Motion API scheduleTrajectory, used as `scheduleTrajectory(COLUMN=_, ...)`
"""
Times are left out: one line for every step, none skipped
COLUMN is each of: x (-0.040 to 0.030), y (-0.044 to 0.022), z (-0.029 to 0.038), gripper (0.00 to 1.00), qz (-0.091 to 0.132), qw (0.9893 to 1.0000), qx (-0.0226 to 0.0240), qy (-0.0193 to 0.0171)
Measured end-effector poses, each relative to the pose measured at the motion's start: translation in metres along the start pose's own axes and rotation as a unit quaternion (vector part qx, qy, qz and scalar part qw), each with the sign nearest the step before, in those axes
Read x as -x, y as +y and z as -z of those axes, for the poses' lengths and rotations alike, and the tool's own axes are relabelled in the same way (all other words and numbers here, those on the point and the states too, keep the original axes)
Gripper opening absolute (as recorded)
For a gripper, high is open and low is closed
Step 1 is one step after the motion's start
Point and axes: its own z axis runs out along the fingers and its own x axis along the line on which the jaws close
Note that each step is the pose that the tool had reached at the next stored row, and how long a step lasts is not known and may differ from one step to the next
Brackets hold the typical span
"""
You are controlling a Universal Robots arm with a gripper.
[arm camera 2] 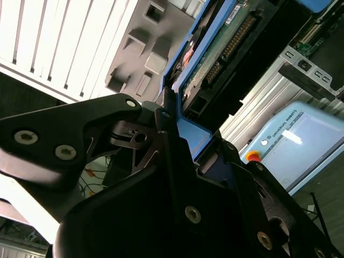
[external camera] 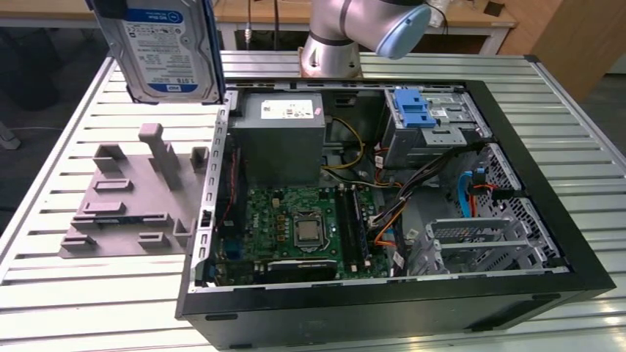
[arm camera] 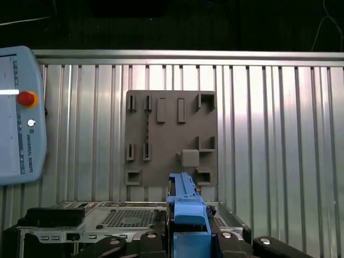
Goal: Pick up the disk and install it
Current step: 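Pick up the disk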
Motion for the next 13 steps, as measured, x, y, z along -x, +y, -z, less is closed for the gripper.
scheduleTrajectory(x=-0.0009, y=-0.0005, z=0.0, gripper=0.36, qz=0.0, qw=1.0, qx=0.0, qy=0.0)
scheduleTrajectory(x=-0.0016, y=-0.001, z=0.0, gripper=0.36, qz=0.0, qw=1.0, qx=-0.0001, qy=0.0)
scheduleTrajectory(x=-0.0019, y=-0.0019, z=0.0001, gripper=0.36, qz=0.0, qw=1.0, qx=-0.0001, qy=0.0)
scheduleTrajectory(x=-0.002, y=-0.0031, z=0.0003, gripper=0.36, qz=0.0, qw=1.0, qx=0.0, qy=0.0)
scheduleTrajectory(x=-0.0022, y=-0.0049, z=0.0004, gripper=0.36, qz=0.0, qw=1.0, qx=0.0, qy=0.0)
scheduleTrajectory(x=-0.0023, y=-0.0072, z=0.0005, gripper=0.36, qz=0.0, qw=1.0, qx=-0.0001, qy=-0.0001)
scheduleTrajectory(x=-0.0027, y=-0.0104, z=0.0007, gripper=0.36, qz=0.0, qw=1.0, qx=-0.0001, qy=0.0)
scheduleTrajectory(x=-0.0032, y=-0.0137, z=0.001, gripper=0.36, qz=0.0, qw=1.0, qx=0.0, qy=0.0)
scheduleTrajectory(x=-0.004, y=-0.0165, z=0.0012, gripper=0.36, qz=0.0, qw=1.0, qx=0.0, qy=0.0)
scheduleTrajectory(x=-0.0049, y=-0.0187, z=0.0014, gripper=0.36, qz=0.0, qw=1.0, qx=0.0, qy=0.0)
scheduleTrajectory(x=-0.0056, y=-0.0199, z=0.0014, gripper=0.36, qz=0.0, qw=1.0, qx=0.0, qy=0.0)
scheduleTrajectory(x=-0.0059, y=-0.0205, z=0.0014, gripper=0.36, qz=0.0, qw=1.0, qx=0.0, qy=0.0)
scheduleTrajectory(x=-0.0061, y=-0.0208, z=0.0014, gripper=0.36, qz=0.0, qw=1.0, qx=-0.0001, qy=0.0)
